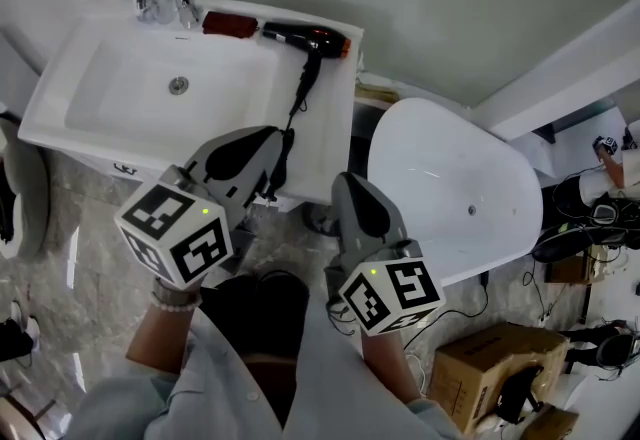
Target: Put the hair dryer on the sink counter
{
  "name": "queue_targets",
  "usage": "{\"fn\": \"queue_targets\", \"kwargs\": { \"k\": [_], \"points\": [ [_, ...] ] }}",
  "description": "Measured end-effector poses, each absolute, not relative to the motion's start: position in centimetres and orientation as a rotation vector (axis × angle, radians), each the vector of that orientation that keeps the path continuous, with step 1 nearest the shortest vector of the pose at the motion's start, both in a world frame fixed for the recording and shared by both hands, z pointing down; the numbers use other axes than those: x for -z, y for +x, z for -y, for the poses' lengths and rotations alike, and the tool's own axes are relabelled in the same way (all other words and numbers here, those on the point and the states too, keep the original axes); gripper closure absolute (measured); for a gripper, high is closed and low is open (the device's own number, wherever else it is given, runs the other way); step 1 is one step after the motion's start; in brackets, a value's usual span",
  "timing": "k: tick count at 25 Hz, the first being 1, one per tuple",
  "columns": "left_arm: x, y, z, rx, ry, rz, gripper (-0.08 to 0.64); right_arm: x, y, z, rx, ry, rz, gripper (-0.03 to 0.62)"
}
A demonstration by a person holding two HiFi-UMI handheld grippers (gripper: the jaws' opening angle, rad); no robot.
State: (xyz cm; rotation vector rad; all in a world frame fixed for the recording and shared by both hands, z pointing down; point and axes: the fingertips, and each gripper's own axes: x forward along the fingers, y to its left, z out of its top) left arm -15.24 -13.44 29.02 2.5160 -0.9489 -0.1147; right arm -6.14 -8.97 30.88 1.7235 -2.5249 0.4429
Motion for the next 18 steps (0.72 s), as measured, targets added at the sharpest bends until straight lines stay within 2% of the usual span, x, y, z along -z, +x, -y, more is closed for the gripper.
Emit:
{"fn": "queue_targets", "kwargs": {
  "k": [18],
  "points": [
    [-29.0, -15.4, 14.4, 0.117, 2.524, 0.904, 0.555, -31.2, -7.2, 10.0, -0.443, 1.721, 2.517, 0.594]
  ]
}}
